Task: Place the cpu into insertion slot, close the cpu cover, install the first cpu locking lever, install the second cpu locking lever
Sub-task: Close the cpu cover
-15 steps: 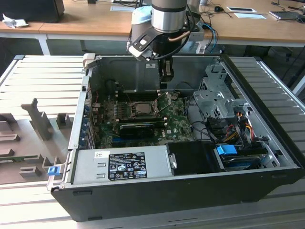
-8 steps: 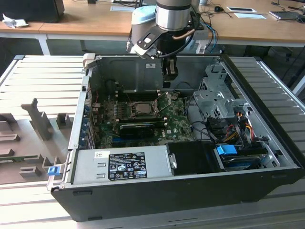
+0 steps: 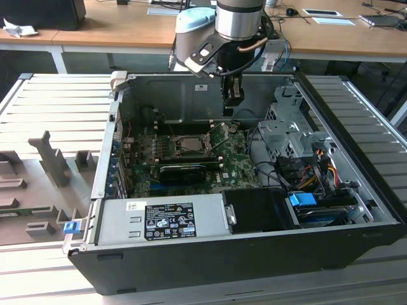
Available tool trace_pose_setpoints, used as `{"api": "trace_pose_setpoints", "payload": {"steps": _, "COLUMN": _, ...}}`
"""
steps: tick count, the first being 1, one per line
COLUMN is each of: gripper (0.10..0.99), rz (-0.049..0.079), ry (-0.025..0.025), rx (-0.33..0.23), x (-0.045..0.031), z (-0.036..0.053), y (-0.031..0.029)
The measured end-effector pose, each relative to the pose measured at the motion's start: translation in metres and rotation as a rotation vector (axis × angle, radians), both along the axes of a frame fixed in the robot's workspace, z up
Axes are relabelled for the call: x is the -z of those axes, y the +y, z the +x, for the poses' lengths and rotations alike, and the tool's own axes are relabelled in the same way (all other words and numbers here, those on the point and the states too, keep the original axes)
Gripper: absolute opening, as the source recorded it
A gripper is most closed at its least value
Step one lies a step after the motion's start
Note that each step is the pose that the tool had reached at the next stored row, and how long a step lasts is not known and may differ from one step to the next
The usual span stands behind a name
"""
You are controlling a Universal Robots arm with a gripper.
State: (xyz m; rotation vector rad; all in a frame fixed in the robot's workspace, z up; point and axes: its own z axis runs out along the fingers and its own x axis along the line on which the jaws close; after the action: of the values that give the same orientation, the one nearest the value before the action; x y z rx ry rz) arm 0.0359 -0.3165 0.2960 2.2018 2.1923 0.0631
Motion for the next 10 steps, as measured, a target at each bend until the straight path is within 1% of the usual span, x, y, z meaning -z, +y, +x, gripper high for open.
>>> {"api": "trace_pose_setpoints", "payload": {"steps": 6, "gripper": 0.106, "rz": 0.000, "ry": -0.0001, "rx": 0.000, "x": 0.0004, "z": 0.0096, "y": 0.0005}}
{"api": "trace_pose_setpoints", "payload": {"steps": 10, "gripper": 0.106, "rz": 0.000, "ry": 0.0000, "rx": 0.000, "x": 0.0005, "z": 0.0133, "y": 0.0008}}
